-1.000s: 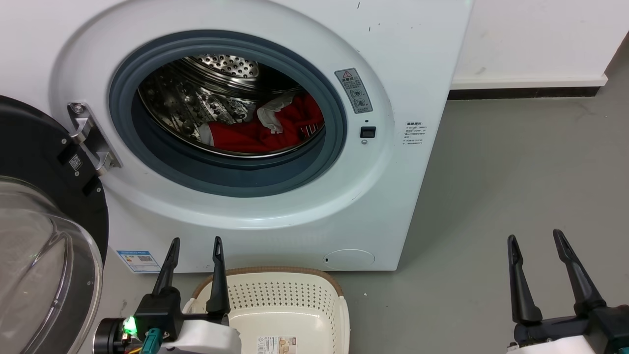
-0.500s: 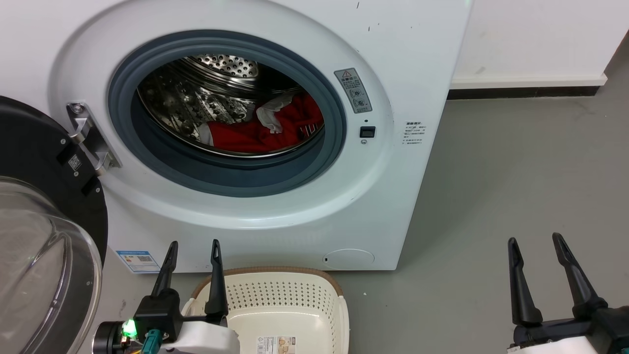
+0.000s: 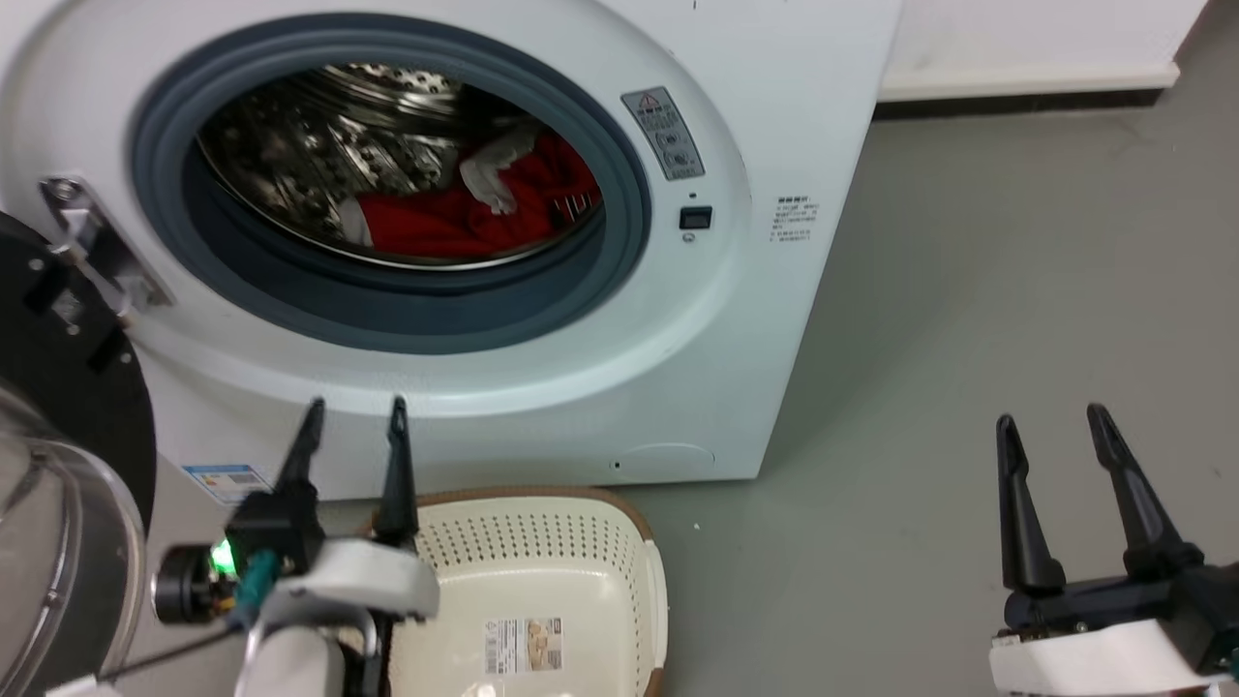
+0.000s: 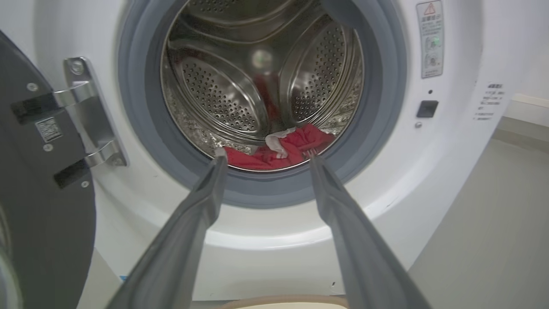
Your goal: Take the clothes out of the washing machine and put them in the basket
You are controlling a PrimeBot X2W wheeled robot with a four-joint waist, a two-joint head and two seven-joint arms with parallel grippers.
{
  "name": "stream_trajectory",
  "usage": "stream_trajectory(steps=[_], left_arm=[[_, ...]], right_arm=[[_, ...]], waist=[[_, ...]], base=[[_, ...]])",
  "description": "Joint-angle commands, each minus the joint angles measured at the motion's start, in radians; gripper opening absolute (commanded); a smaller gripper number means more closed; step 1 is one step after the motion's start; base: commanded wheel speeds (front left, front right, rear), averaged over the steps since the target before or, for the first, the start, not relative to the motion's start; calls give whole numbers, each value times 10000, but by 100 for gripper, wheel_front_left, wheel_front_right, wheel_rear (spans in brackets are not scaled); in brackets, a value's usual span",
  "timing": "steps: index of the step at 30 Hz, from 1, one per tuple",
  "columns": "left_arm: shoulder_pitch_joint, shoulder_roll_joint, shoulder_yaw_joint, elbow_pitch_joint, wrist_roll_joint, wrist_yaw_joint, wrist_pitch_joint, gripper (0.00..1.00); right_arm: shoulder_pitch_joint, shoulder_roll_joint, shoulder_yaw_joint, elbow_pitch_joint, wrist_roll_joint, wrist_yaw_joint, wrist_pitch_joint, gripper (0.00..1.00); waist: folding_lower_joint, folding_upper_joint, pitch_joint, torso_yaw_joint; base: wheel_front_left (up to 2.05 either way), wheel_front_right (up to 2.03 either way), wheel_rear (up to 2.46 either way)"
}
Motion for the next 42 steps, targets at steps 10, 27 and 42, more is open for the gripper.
stream_trajectory(steps=[10,27,42], left_arm=[[-3714,1139,794,1868,197,-553,-28,100],[-9918,3170,135,6029,744,-1151,655,100],[-14132,3998,-1814,8059,631,-1331,3801,100]], right_arm=[[-1520,-6,349,-528,344,-3,-27,100],[-3389,-3,586,-1967,1289,-3,-27,100],[-3876,-3,567,-2906,1881,-3,-27,100]], waist=[[0,0,2479,-961],[0,0,5652,-2114],[0,0,6992,-2659]], base=[[0,0,0],[0,0,0],[0,0,0]])
